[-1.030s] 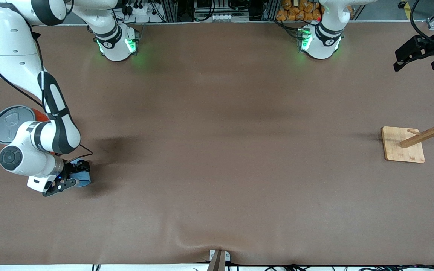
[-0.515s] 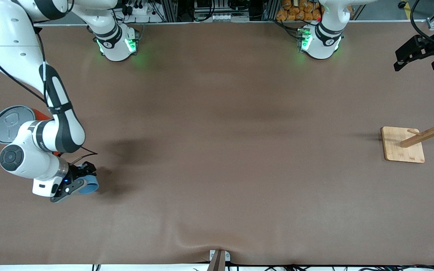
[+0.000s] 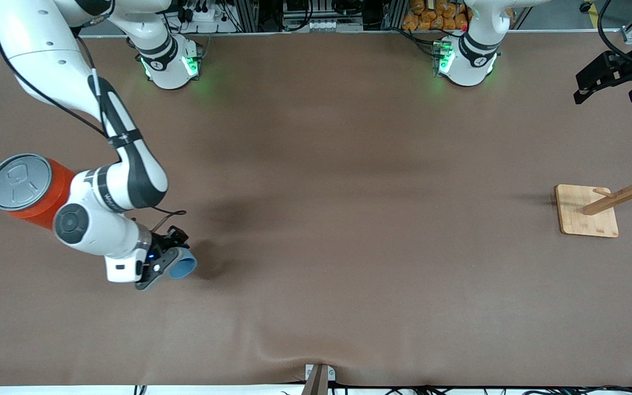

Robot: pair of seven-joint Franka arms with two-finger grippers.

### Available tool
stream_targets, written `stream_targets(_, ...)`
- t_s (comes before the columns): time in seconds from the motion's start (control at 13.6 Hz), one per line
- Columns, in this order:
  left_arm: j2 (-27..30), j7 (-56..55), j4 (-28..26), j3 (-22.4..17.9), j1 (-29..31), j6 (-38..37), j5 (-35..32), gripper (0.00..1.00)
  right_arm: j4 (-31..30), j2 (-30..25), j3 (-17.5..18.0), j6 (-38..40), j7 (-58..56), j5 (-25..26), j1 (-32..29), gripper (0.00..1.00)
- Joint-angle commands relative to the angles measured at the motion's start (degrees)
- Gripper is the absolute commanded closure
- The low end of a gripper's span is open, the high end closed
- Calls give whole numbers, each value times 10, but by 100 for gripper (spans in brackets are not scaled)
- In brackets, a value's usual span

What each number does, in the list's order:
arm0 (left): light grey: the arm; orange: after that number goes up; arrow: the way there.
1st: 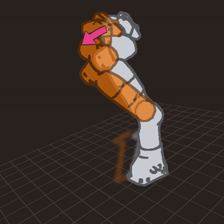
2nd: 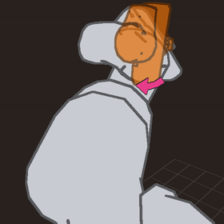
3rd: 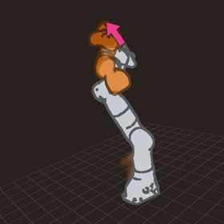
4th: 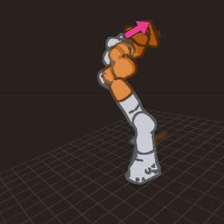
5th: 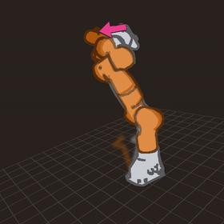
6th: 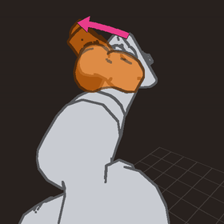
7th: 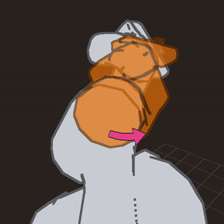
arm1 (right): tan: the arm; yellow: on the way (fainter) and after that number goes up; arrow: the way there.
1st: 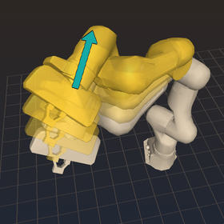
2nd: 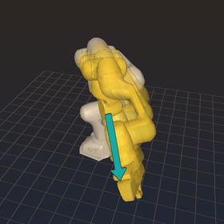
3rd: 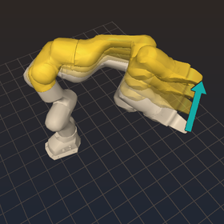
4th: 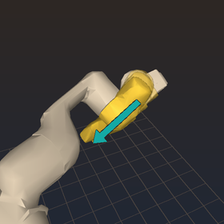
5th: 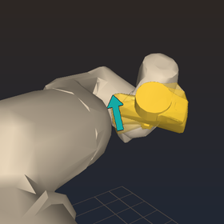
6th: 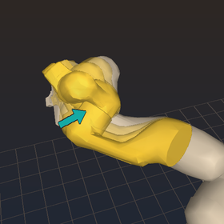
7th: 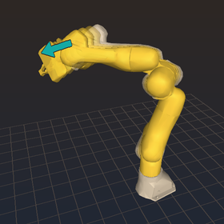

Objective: Flip cup
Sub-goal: 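Lift the blue cup with the right gripper and carry it toward the table middle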

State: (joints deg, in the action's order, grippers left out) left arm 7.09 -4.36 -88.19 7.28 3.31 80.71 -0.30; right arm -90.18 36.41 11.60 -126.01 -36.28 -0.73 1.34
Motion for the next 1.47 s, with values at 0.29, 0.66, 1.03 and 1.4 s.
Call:
stream_targets(0.29, -15, 0, 3, 7, 2, 8, 26, 0, 4, -26, 100, 105, -22, -11, -32, 88)
stream_targets(0.66, -16, 3, 6, 7, 5, 8, 42, 0, -2, -23, 114, 125, -109, -12, -15, 91)
stream_targets(1.03, -27, 1, 3, 8, 1, 9, 48, 0, -6, -23, 113, 102, -114, -12, 35, 91)
stream_targets(1.4, -32, 0, 3, 10, -12, 9, 56, 0, -28, -20, 113, 47, -158, -5, 56, 91)
